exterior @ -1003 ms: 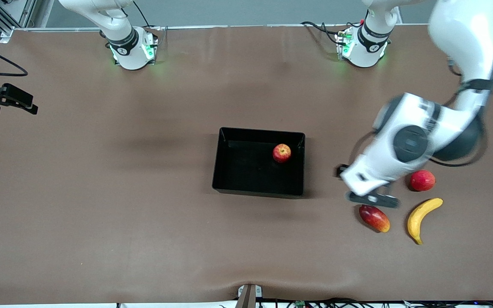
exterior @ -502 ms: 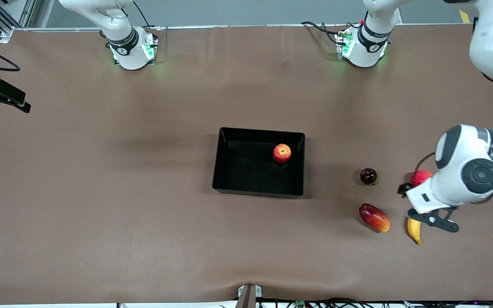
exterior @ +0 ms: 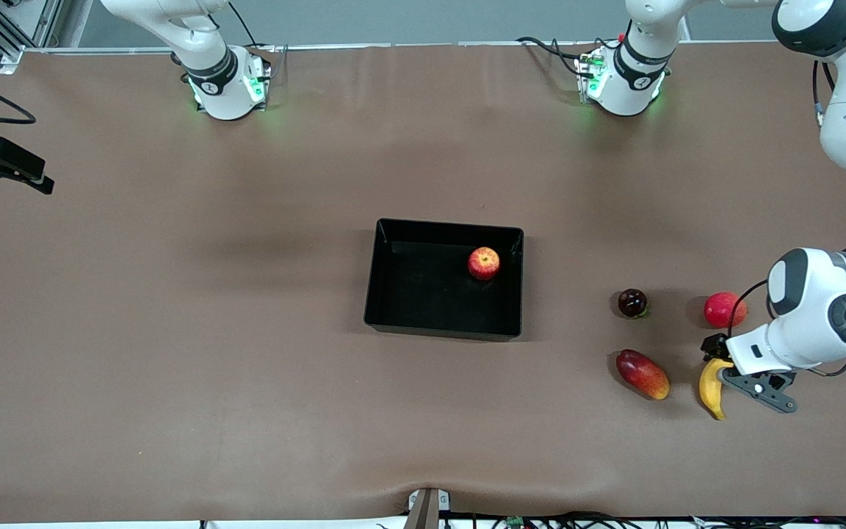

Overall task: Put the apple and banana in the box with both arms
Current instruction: 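Move the left gripper back over the yellow banana, then grasp the banana with the left gripper and lift it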

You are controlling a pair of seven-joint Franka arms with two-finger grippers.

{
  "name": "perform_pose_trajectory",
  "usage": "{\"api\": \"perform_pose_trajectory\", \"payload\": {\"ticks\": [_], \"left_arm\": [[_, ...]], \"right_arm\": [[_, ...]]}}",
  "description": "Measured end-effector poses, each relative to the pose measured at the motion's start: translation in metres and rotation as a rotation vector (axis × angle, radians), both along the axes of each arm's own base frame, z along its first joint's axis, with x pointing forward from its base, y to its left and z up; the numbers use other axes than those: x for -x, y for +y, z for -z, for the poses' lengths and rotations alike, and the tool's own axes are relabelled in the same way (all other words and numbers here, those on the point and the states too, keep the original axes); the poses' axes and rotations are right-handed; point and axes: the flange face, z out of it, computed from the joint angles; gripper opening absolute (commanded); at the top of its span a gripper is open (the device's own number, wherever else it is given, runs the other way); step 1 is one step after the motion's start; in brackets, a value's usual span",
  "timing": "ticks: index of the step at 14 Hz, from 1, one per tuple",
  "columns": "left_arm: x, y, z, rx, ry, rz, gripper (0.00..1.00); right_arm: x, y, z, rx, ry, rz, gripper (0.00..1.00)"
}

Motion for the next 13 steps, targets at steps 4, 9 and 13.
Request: {"api": "perform_pose_trajectory", "payload": {"ticks": [4,9,13], "left_arm": [[0.003,0.005,0.023,0.004,0.018,-0.007,0.75],[0.004,0.012,0.031,-0.002,0.013,-0.008,0.0],[-0.001,0.02,0.02,-0.013,-0.007,0.09,0.0]], "right_arm": [[0.0,-0.001,0.0,0.0,0.002,0.001,1.0],[0.0,-0.002,0.001,0.0,0.004,0.003,1.0],[0.0,-0.002,0.001,0.0,0.004,0.003,1.0]]}}
